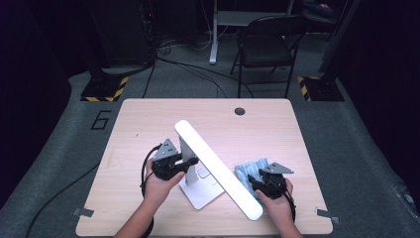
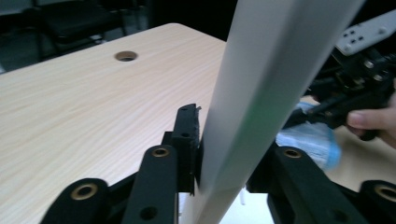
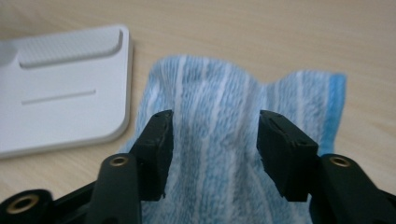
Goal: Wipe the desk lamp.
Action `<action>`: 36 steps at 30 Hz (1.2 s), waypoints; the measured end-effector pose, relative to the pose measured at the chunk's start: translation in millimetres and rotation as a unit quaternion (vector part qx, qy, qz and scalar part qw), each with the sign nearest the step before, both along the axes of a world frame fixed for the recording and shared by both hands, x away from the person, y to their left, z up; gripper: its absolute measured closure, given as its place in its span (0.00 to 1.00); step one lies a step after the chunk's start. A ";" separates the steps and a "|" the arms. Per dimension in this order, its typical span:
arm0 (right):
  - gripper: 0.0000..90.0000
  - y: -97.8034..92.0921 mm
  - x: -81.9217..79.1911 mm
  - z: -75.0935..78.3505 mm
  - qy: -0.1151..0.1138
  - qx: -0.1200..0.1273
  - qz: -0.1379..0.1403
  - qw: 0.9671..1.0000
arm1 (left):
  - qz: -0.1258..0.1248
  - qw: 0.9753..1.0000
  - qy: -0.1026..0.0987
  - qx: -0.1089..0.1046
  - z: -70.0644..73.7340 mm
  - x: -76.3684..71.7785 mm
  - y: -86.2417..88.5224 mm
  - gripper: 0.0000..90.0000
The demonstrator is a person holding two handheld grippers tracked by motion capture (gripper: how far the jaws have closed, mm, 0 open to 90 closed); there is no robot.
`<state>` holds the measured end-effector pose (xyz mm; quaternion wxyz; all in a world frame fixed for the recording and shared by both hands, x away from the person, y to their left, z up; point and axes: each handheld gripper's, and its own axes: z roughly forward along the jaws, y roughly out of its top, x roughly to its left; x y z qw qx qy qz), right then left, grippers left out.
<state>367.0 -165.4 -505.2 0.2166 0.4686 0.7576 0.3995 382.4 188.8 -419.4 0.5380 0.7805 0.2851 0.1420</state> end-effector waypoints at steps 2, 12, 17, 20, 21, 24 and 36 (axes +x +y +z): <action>0.48 1.7 -1.1 6.1 -0.013 0.009 0.000 1.000 | -0.009 1.000 -0.003 0.008 1.1 -0.7 0.9 0.75; 0.50 45.1 -11.4 6.7 0.001 -0.003 0.084 0.996 | -0.027 0.999 -0.010 0.019 2.4 -5.0 3.3 0.73; 0.50 47.6 -15.1 3.2 0.009 -0.002 0.085 0.996 | -0.034 0.999 -0.008 0.020 3.1 -6.1 6.0 0.73; 0.50 50.1 -20.7 4.9 0.008 -0.007 0.101 0.995 | -0.043 0.999 -0.008 0.018 3.6 -5.8 7.2 0.73; 0.50 52.2 -22.6 4.8 0.005 -0.012 0.107 0.994 | -0.044 0.999 -0.009 0.019 3.8 -5.9 7.5 0.72; 0.50 55.5 -26.0 2.7 0.008 -0.023 0.112 0.993 | -0.048 0.999 -0.008 0.022 4.4 -7.2 8.2 0.71; 0.51 30.2 -16.8 -6.7 0.025 -0.054 0.034 0.998 | -0.077 0.997 0.002 0.017 4.4 -6.7 13.7 0.72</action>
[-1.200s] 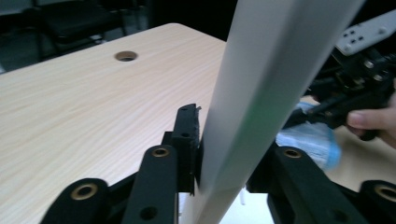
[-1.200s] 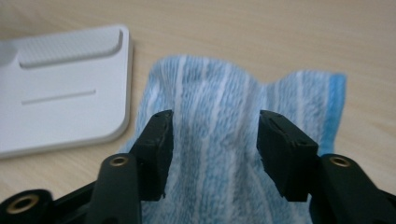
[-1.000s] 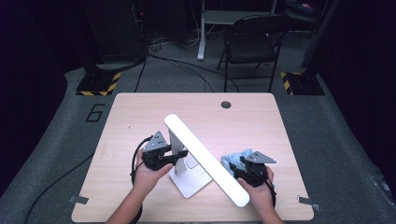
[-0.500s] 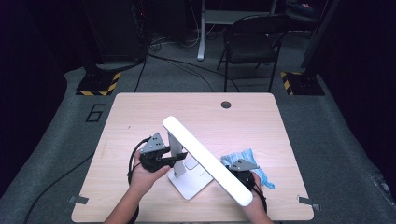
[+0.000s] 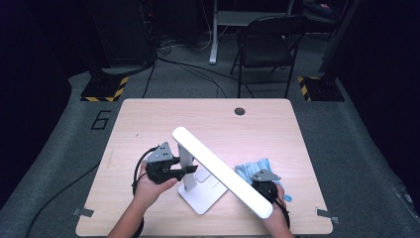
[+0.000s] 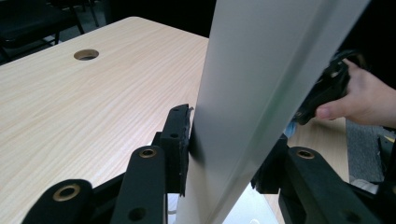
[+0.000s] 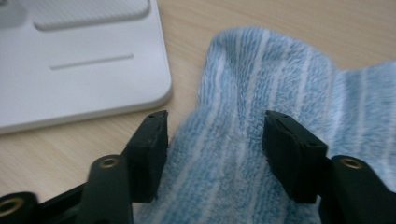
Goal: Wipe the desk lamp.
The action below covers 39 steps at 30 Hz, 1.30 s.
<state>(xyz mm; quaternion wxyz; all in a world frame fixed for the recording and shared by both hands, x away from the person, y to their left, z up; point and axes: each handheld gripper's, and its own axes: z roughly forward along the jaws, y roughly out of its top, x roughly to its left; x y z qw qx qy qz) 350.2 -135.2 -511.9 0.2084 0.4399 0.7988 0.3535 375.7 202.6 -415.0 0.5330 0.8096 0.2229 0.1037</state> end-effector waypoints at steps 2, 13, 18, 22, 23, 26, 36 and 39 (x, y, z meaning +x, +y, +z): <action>0.63 -1.7 3.2 -4.7 0.008 -0.010 0.013 1.000 | 0.007 1.000 -0.002 0.000 0.0 -0.3 -1.1 0.75; 0.84 17.6 -6.8 0.1 0.029 0.019 0.079 0.996 | 0.006 1.000 -0.001 -0.002 -0.6 -0.4 -1.8 0.75; 0.85 24.3 1.9 -2.4 0.037 0.025 0.085 0.995 | -0.003 1.000 0.003 -0.002 -1.3 0.2 -3.1 0.74; 0.84 23.8 11.5 -3.6 0.042 0.040 0.070 0.996 | -0.006 1.000 0.000 0.003 -0.7 -0.2 -7.0 0.72; 0.84 24.1 14.3 -3.3 0.045 0.039 0.068 0.996 | -0.010 1.000 0.002 0.000 -1.2 -0.2 -8.0 0.71; 0.84 27.5 24.1 -3.8 0.035 0.042 0.056 0.997 | -0.024 1.000 0.006 -0.003 -1.9 -0.1 -10.5 0.68; 0.82 35.9 48.7 -3.5 0.028 0.034 0.054 0.998 | -0.073 0.997 0.027 -0.022 -3.6 -0.3 -11.9 0.57; 0.82 37.7 51.9 -3.1 0.034 0.038 0.049 0.997 | -0.097 0.994 0.040 -0.026 -3.5 0.1 -11.3 0.54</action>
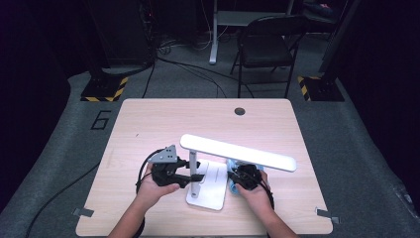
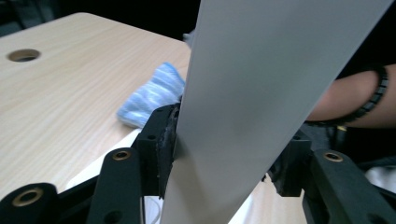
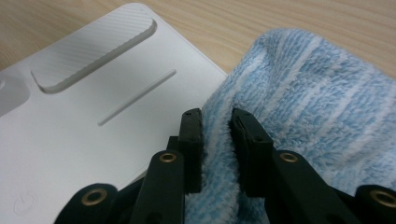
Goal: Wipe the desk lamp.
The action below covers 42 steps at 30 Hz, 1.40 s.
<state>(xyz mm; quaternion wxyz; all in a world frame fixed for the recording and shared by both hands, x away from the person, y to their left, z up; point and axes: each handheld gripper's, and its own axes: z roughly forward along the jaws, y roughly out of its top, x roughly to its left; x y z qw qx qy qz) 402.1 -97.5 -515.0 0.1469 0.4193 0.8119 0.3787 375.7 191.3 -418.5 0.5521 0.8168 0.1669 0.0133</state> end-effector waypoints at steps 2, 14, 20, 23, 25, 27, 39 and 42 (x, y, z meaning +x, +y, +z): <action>0.81 0.7 1.4 1.0 0.012 0.003 0.000 1.000 | -0.009 1.000 0.003 -0.002 -0.5 -0.6 -0.8 0.53; 0.80 0.0 3.6 1.9 0.000 -0.004 0.008 1.000 | -0.047 0.998 -0.035 0.021 1.2 -10.8 -15.7 0.56; 0.78 -4.1 -2.0 4.1 -0.007 -0.017 0.015 1.000 | -0.004 0.997 -0.062 0.035 2.7 -12.9 -18.8 0.58; 0.68 -7.6 -7.3 6.3 -0.010 -0.017 0.009 1.000 | 0.015 0.997 -0.067 0.039 2.4 -11.5 -17.8 0.58; 0.59 -11.9 -10.7 10.6 -0.022 -0.004 -0.007 1.000 | 0.029 0.997 -0.067 0.038 1.8 -11.0 -16.4 0.58; 0.54 -18.9 -12.2 16.2 -0.038 0.011 -0.023 0.999 | 0.035 0.997 -0.062 0.028 0.3 -9.7 -15.3 0.58; 0.32 -29.9 -4.0 0.6 -0.003 -0.028 -0.084 0.996 | 0.007 0.999 -0.042 0.008 -3.1 -4.7 -11.0 0.57; 0.28 -24.7 -1.2 -0.6 -0.001 -0.037 -0.079 0.996 | 0.003 0.999 -0.037 0.006 -3.4 -3.9 -10.9 0.56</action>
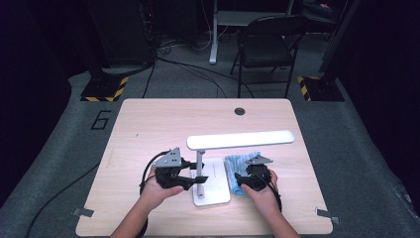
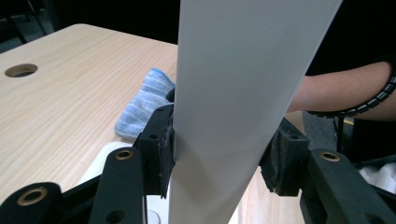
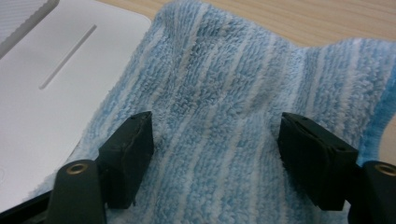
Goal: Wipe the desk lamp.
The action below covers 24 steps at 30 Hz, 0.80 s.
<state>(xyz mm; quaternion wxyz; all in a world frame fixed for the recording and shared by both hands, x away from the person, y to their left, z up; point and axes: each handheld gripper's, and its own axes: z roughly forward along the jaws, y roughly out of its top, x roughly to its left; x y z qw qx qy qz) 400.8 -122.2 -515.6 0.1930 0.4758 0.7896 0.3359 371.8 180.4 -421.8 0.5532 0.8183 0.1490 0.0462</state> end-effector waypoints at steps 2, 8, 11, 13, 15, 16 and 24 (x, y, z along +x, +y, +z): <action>0.28 3.0 2.9 -0.5 0.000 -0.001 0.002 1.000 | 0.000 1.000 0.001 0.000 -0.3 -0.1 -0.5 0.56; 0.43 16.6 13.8 -1.8 -0.015 -0.002 0.010 1.000 | 0.001 1.000 0.000 -0.002 -0.7 -0.1 -0.7 0.56; 0.52 22.8 22.1 -1.8 -0.023 -0.002 0.011 1.000 | -0.001 1.000 0.000 0.000 -0.5 -0.4 -1.2 0.56; 0.59 25.2 28.4 -2.1 -0.024 0.004 0.011 1.000 | 0.001 1.000 -0.001 -0.001 -0.6 -0.5 -1.2 0.56; 0.71 27.5 32.3 -1.9 -0.021 0.014 0.016 1.000 | 0.004 1.000 -0.003 0.000 -0.7 -1.1 -2.7 0.56; 0.74 29.7 32.4 -1.9 -0.021 0.016 0.022 0.999 | 0.004 1.000 -0.005 0.008 0.1 -1.8 -3.5 0.56; 0.81 26.6 20.1 1.9 0.004 0.036 0.052 0.998 | 0.017 1.000 -0.016 0.016 0.7 -5.0 -6.1 0.57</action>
